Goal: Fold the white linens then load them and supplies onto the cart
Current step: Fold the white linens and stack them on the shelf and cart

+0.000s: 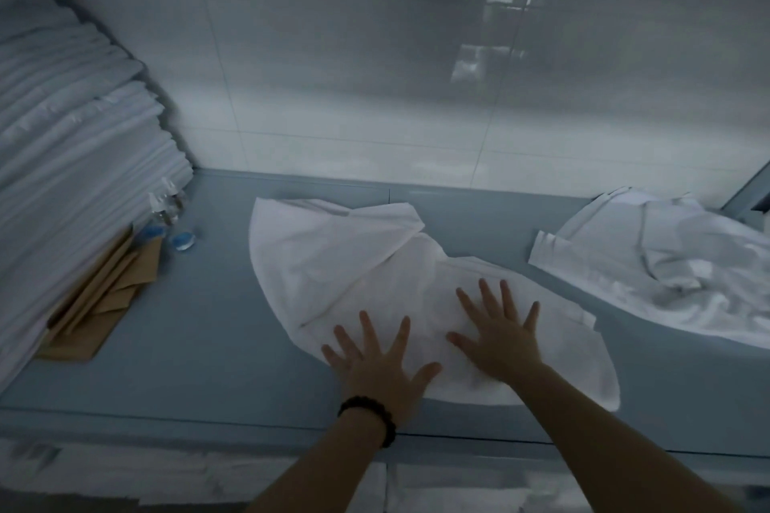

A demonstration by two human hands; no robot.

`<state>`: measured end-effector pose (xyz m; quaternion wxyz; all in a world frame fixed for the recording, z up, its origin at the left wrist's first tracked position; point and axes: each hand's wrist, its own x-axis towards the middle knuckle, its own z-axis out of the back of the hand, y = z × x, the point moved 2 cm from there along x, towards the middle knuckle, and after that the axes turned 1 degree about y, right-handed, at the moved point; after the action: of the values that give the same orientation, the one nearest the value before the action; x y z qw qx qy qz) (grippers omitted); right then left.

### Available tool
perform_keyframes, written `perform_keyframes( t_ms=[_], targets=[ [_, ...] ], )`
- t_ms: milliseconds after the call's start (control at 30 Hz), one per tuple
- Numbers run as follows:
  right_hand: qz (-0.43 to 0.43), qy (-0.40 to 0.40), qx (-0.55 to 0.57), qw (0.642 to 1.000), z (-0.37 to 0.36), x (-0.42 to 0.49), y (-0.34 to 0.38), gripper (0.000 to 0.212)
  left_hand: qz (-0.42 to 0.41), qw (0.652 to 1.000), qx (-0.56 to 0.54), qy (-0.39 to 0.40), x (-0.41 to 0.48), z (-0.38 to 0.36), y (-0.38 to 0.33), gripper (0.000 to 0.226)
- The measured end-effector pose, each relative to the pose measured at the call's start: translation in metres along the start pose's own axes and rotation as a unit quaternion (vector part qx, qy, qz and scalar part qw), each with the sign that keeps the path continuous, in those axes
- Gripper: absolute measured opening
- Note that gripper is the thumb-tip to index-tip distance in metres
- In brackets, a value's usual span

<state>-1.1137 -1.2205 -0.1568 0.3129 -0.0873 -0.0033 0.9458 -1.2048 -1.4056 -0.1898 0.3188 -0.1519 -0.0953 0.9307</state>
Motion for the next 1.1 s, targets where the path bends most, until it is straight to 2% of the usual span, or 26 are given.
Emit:
perform_keyframes(
  t_ms=[67,200,367,500,600,700,767,833,867,967,1100],
  targets=[
    [0.022,0.033,-0.007,0.999,-0.011,0.002,-0.007,0.074,0.008,1.000,0.021,0.019,0.004,-0.013,0.003,0.091],
    [0.013,0.050,0.015,0.999,-0.026,-0.003,-0.005,0.070,-0.006,0.998,0.053,0.019,0.014,-0.022,0.017,0.077],
    [-0.012,0.069,0.049,0.996,-0.030,-0.018,0.010,0.071,-0.052,0.992,0.100,0.048,0.041,-0.003,0.038,0.087],
    [0.017,0.065,0.070,0.995,-0.035,-0.044,0.023,0.069,-0.069,0.985,0.147,0.065,0.050,0.014,0.051,0.083],
    [0.043,0.084,0.085,0.992,-0.035,-0.063,0.030,0.065,-0.048,0.984,0.161,0.066,0.045,0.019,0.045,0.083],
    [0.067,0.098,0.109,0.987,-0.028,-0.070,0.027,0.064,-0.020,0.988,0.140,0.063,0.030,0.019,0.025,0.095],
    [0.040,0.047,0.159,0.985,-0.017,-0.067,0.009,0.065,-0.049,0.991,0.116,0.050,0.020,0.016,0.007,0.103],
    [-0.032,-0.034,0.182,0.982,-0.009,-0.063,-0.022,0.072,-0.108,0.989,0.089,0.045,0.011,0.014,-0.017,0.100],
    [-0.068,-0.049,0.175,0.981,-0.008,-0.061,-0.039,0.077,-0.138,0.986,0.080,0.050,0.007,0.012,-0.031,0.097],
    [-0.125,0.003,0.175,0.977,-0.011,-0.054,-0.071,0.096,-0.196,0.974,0.068,0.094,-0.007,-0.004,-0.072,0.099],
    [-0.144,0.062,0.202,0.967,-0.019,-0.044,-0.079,0.111,-0.182,0.971,0.075,0.136,-0.015,-0.027,-0.085,0.105]
  ],
)
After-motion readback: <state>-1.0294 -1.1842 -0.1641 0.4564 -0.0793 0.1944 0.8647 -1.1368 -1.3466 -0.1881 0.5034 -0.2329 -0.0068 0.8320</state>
